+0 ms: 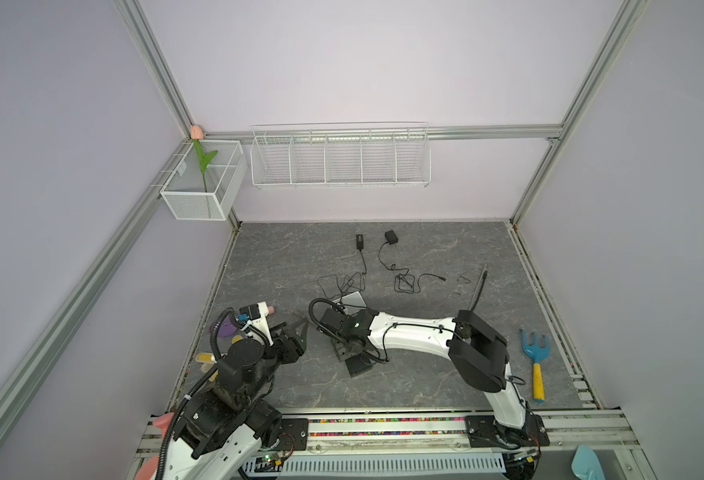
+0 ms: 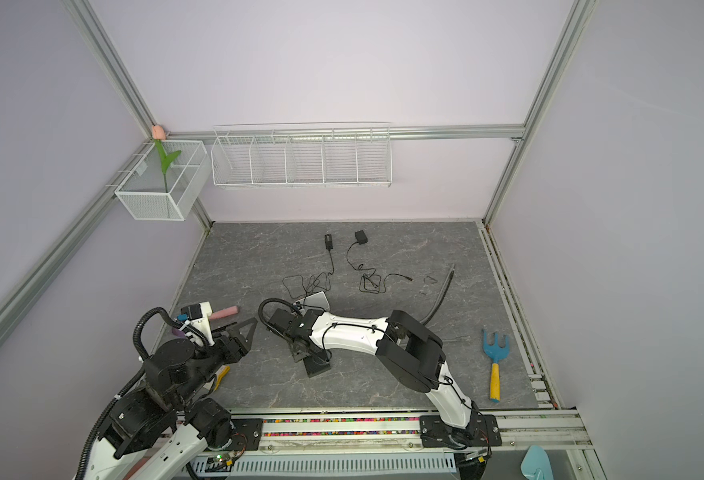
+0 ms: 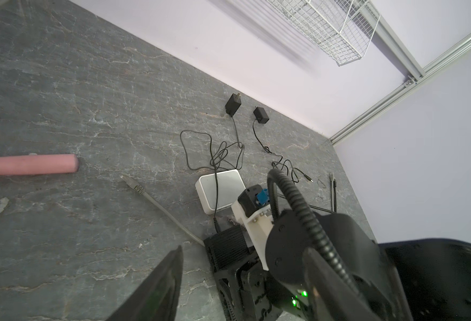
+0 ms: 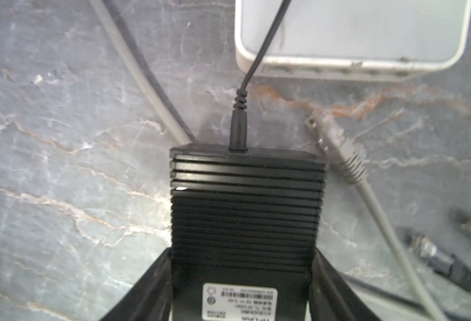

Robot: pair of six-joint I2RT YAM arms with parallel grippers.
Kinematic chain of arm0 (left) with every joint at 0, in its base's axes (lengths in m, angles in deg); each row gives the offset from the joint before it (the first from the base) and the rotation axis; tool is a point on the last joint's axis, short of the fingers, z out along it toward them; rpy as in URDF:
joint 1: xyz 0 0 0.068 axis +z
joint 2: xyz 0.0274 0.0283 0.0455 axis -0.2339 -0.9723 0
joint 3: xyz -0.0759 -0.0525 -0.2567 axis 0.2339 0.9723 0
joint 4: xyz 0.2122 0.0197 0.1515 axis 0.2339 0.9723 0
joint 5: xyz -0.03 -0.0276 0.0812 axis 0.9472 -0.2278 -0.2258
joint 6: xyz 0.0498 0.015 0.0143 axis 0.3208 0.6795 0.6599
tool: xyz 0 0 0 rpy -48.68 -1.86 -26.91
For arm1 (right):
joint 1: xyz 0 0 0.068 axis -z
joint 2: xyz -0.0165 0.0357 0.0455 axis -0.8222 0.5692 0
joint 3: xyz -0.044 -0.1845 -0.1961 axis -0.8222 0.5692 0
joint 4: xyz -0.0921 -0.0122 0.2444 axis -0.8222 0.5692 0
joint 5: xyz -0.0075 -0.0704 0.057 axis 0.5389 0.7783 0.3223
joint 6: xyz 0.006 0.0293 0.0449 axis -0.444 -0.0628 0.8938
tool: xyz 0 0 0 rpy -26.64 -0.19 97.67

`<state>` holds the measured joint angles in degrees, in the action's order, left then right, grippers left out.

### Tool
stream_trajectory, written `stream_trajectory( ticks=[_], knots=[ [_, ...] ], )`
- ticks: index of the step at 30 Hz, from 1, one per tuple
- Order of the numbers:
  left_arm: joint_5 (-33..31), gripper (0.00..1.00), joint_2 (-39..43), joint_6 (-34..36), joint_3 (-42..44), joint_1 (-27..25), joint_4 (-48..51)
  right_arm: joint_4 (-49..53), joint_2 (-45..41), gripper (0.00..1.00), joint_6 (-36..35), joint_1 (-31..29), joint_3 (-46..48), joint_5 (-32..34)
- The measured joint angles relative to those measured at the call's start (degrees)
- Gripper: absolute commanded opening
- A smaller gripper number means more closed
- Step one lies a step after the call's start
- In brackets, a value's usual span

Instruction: Insert the plug into the switch port

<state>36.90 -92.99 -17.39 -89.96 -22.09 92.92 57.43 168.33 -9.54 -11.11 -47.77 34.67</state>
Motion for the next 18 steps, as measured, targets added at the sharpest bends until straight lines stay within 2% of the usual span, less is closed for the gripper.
stream_trajectory(
  ticks=[2,10,18],
  knots=[
    [-0.26,0.68,0.00,0.52,-1.38,0.00,0.28,0.79,0.11,0.37,-3.67,0.79,-0.63,-0.57],
    [-1.42,0.68,0.02,2.08,-4.96,0.00,1.66,2.29,0.31,0.38,-19.58,2.10,-5.95,-3.96],
    [-3.37,0.68,0.61,3.72,-9.88,0.00,4.17,2.36,1.07,0.37,-32.70,0.11,-14.27,-9.68]
  ],
)
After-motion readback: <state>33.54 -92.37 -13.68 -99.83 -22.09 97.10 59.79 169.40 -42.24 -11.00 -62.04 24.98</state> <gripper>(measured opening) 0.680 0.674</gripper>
